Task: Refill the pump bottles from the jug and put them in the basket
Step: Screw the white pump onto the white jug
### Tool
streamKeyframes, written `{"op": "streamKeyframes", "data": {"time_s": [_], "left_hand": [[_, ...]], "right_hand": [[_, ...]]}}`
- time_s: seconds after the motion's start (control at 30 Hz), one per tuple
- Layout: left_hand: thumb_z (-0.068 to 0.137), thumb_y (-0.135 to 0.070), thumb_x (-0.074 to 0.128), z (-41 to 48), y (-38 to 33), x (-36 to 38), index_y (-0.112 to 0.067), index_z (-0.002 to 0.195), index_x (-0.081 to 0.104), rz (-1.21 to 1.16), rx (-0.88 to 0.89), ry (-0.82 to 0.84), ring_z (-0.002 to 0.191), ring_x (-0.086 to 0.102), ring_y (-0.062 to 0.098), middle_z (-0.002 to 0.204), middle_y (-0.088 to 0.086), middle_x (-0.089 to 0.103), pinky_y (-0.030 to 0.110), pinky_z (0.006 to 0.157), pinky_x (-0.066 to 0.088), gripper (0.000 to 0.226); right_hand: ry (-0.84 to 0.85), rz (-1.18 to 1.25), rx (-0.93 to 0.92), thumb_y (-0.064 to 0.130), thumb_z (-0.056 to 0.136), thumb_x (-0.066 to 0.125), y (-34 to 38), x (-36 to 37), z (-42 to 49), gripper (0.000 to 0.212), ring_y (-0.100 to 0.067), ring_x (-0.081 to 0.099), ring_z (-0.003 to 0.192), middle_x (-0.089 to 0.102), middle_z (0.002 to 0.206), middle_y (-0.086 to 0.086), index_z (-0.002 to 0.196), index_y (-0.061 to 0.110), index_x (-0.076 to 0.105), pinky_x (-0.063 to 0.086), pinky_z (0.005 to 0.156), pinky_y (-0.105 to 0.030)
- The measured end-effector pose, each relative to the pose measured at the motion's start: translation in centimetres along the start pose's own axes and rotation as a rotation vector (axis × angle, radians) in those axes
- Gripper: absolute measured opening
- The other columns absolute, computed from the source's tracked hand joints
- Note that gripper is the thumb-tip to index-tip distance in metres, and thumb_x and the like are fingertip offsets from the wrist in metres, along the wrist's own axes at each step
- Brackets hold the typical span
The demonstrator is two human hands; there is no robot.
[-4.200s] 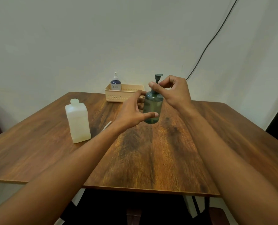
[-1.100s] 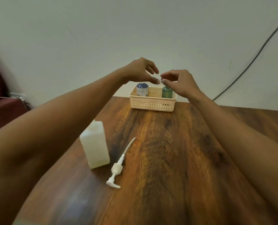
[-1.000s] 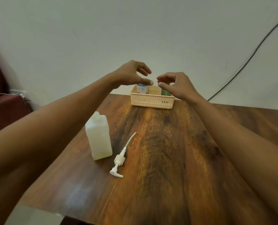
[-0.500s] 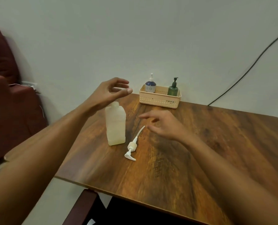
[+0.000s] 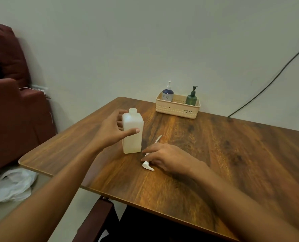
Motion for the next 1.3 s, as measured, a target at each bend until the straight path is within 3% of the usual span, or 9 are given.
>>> {"op": "streamKeyframes", "data": {"time_s": [0.1, 0.2, 0.33, 0.43, 0.57, 0.67, 0.93, 1.3], "left_hand": [[0.059, -0.066, 0.083, 0.0, 0.1, 0.1, -0.022, 0.133, 0.056, -0.005, -0.001, -0.009, 0.110, 0.066, 0.019, 0.135, 0.003, 0.063, 0.039, 0.085, 0.063, 0.091], [0.059, -0.062, 0.085, 0.2, -0.4, 0.2, -0.020, 0.131, 0.057, -0.009, 0.011, -0.010, 0.109, 0.066, 0.019, 0.132, 0.002, 0.064, 0.040, 0.084, 0.063, 0.087], [0.060, -0.059, 0.086, 0.5, -1.6, 1.0, -0.020, 0.133, 0.057, -0.029, 0.032, 0.015, 0.111, 0.066, 0.020, 0.133, 0.003, 0.064, 0.042, 0.086, 0.063, 0.087], [0.063, -0.057, 0.087, 0.9, -2.9, 1.9, -0.019, 0.134, 0.056, -0.045, 0.054, 0.027, 0.113, 0.066, 0.021, 0.134, 0.003, 0.063, 0.043, 0.087, 0.063, 0.086], [0.067, -0.051, 0.089, 1.5, -4.9, 3.5, -0.019, 0.134, 0.056, -0.063, 0.094, 0.051, 0.113, 0.065, 0.020, 0.134, 0.003, 0.062, 0.041, 0.088, 0.062, 0.082], [0.066, -0.053, 0.089, 1.9, -6.4, 4.8, -0.021, 0.134, 0.056, -0.067, 0.131, 0.080, 0.112, 0.065, 0.016, 0.132, -0.001, 0.062, 0.037, 0.086, 0.063, 0.082], [0.063, -0.062, 0.087, 2.6, -8.7, 7.2, -0.028, 0.132, 0.055, -0.085, 0.193, 0.128, 0.107, 0.067, 0.007, 0.126, -0.010, 0.063, 0.025, 0.078, 0.063, 0.083], [0.069, -0.053, 0.089, 2.5, -10.7, 8.9, -0.023, 0.137, 0.055, -0.076, 0.239, 0.160, 0.112, 0.066, 0.015, 0.132, -0.003, 0.063, 0.041, 0.088, 0.063, 0.081]], "right_hand": [[-0.065, -0.013, -0.021, 0.021, 0.107, 0.061, 0.4, -0.7, -0.4, 0.029, -0.016, 0.061, 0.132, 0.067, 0.144, 0.002, 0.133, 0.028, 0.074, 0.057, 0.105, -0.039], [-0.175, 0.067, 0.036, 0.023, 0.105, 0.064, -0.7, -2.9, -1.3, 0.029, -0.012, 0.062, 0.132, 0.068, 0.142, 0.005, 0.131, 0.029, 0.074, 0.055, 0.108, -0.037], [-0.468, 0.328, 0.172, 0.020, 0.096, 0.076, -3.7, -8.6, -3.7, 0.031, -0.001, 0.070, 0.114, 0.076, 0.127, 0.009, 0.126, 0.028, 0.075, 0.058, 0.102, -0.025], [-0.695, 0.475, 0.319, 0.026, 0.094, 0.079, -6.6, -13.6, -6.1, 0.034, 0.006, 0.073, 0.104, 0.075, 0.119, 0.014, 0.126, 0.031, 0.072, 0.062, 0.098, -0.031], [-0.959, 0.633, 0.278, 0.023, 0.098, 0.078, -7.8, -20.1, -8.7, 0.034, -0.015, 0.078, 0.110, 0.079, 0.122, 0.000, 0.128, 0.009, 0.074, 0.064, 0.097, -0.039], [-1.065, 0.695, 0.220, 0.018, 0.099, 0.078, -7.5, -23.4, -9.7, 0.033, -0.024, 0.080, 0.106, 0.080, 0.117, -0.008, 0.128, 0.002, 0.073, 0.065, 0.094, -0.043], [-1.099, 0.676, 0.185, 0.018, 0.100, 0.076, -6.5, -26.5, -10.2, 0.038, -0.028, 0.080, 0.107, 0.077, 0.118, -0.019, 0.131, -0.002, 0.070, 0.065, 0.094, -0.045], [-0.931, 0.704, 0.250, 0.018, 0.100, 0.075, -8.1, -23.0, -8.6, 0.034, -0.019, 0.079, 0.109, 0.080, 0.119, -0.006, 0.132, 0.006, 0.071, 0.064, 0.094, -0.037]]}}
Point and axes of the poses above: each hand's wrist, its own z-axis towards the middle knuckle, its own x-axis out of the palm, y = z × x, the point moved 8 cm from there along z, towards the middle knuckle
